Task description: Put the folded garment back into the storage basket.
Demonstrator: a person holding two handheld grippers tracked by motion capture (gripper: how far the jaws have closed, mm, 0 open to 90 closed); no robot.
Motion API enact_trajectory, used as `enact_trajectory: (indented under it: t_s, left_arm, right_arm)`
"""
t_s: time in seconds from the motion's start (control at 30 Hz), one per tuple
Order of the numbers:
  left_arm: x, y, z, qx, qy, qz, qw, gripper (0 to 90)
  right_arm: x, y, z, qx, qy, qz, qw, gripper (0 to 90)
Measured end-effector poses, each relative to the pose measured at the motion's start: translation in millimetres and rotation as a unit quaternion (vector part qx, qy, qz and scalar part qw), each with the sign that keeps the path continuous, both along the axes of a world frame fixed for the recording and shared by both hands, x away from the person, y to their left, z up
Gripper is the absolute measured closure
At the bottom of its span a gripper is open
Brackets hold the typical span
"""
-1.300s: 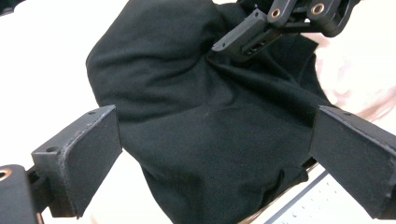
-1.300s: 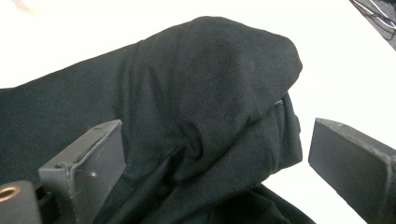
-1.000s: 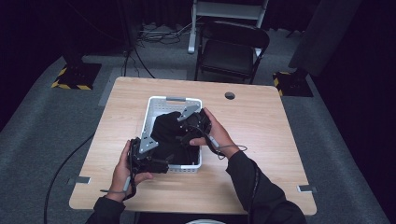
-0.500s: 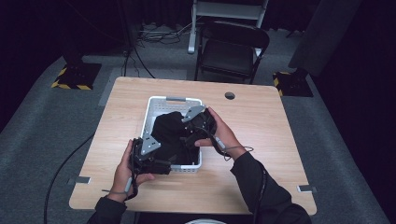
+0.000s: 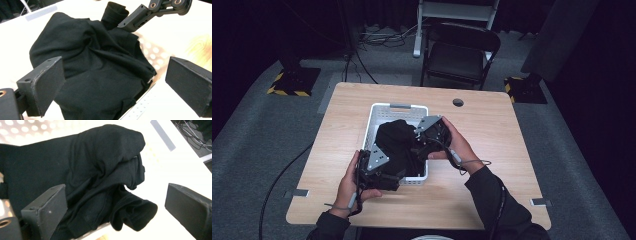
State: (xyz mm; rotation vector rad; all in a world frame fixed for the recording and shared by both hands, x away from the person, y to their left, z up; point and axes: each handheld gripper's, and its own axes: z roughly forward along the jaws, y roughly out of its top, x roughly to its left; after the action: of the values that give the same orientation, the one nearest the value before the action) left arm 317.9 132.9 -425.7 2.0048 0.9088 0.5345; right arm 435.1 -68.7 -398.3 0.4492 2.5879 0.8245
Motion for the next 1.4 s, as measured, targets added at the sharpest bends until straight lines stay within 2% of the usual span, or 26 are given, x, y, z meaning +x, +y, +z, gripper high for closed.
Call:
enact_trajectory:
  t_s: [0.23, 0.43, 0.6, 0.97, 1.1, 1.4]
  left_arm:
    - [-4.4, -8.8, 1.8, 0.005, -0.005, -0.012, 0.9999, 2.4]
    - [-7.1, -19.8, -0.2, 0.037, -0.013, -0.026, 0.9989, 2.4]
    - [-10.5, -28.3, 0.8, 0.050, -0.027, -0.037, 0.9977, 2.9]
    - [-15.1, -49.2, -0.3, 0.053, -0.037, -0.068, 0.9956, 2.9]
    - [-16.9, -56.2, -0.4, 0.060, -0.040, -0.078, 0.9943, 3.0]
    - [-23.7, -74.9, -1.2, 0.061, -0.047, -0.105, 0.9915, 3.1]
  right_arm:
    - [-8.0, -9.8, 1.5, -0.002, -0.005, 0.005, 1.0000, 4.6]
    - [-16.1, -19.1, 2.4, -0.004, -0.013, 0.008, 0.9999, 4.6]
    - [-23.8, -26.7, 2.5, -0.005, -0.018, 0.012, 0.9997, 4.5]
    - [-43.5, -45.3, 1.0, -0.008, -0.028, 0.021, 0.9993, 4.4]
    - [-49.0, -52.0, -0.3, -0.009, -0.032, 0.021, 0.9992, 4.4]
    - [-62.4, -69.7, -6.0, -0.015, -0.038, 0.018, 0.9990, 4.4]
